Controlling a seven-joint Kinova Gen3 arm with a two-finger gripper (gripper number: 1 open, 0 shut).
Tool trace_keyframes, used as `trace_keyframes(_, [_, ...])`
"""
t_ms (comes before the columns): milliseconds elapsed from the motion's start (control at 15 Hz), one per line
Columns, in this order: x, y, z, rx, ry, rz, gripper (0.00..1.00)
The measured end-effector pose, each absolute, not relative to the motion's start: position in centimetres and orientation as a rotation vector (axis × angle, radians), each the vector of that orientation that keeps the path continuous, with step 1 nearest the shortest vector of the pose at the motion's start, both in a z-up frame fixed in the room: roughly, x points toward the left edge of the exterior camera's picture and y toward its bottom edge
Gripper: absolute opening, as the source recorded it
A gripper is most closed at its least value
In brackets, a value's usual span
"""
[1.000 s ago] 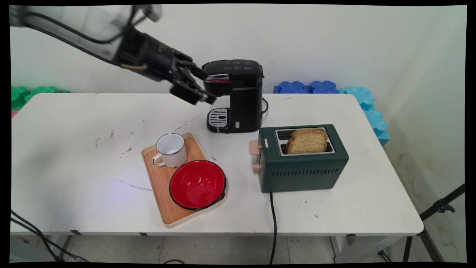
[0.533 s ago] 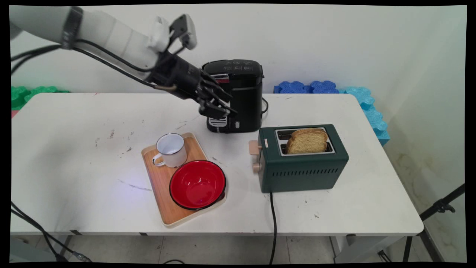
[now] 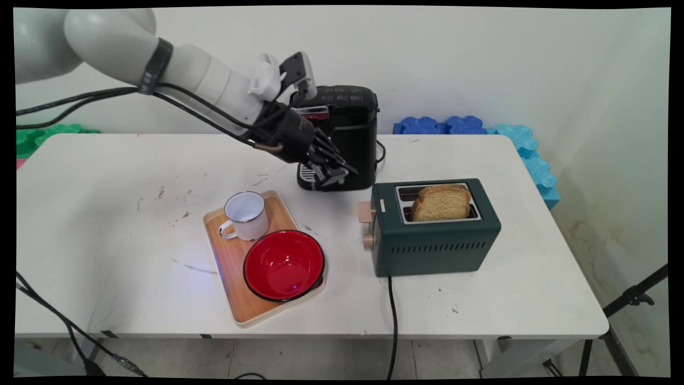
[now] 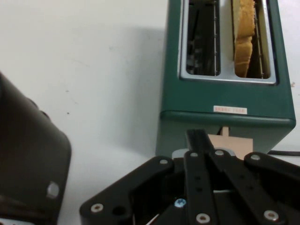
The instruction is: Press the toaster switch
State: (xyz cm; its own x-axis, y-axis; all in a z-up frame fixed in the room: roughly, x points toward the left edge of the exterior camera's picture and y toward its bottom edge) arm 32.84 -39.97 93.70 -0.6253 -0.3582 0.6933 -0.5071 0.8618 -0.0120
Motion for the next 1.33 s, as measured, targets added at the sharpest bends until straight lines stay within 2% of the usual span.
trace_keyframes(1333, [29.7,-40.7,89.7,0.592,-2.343,0.156,0.00])
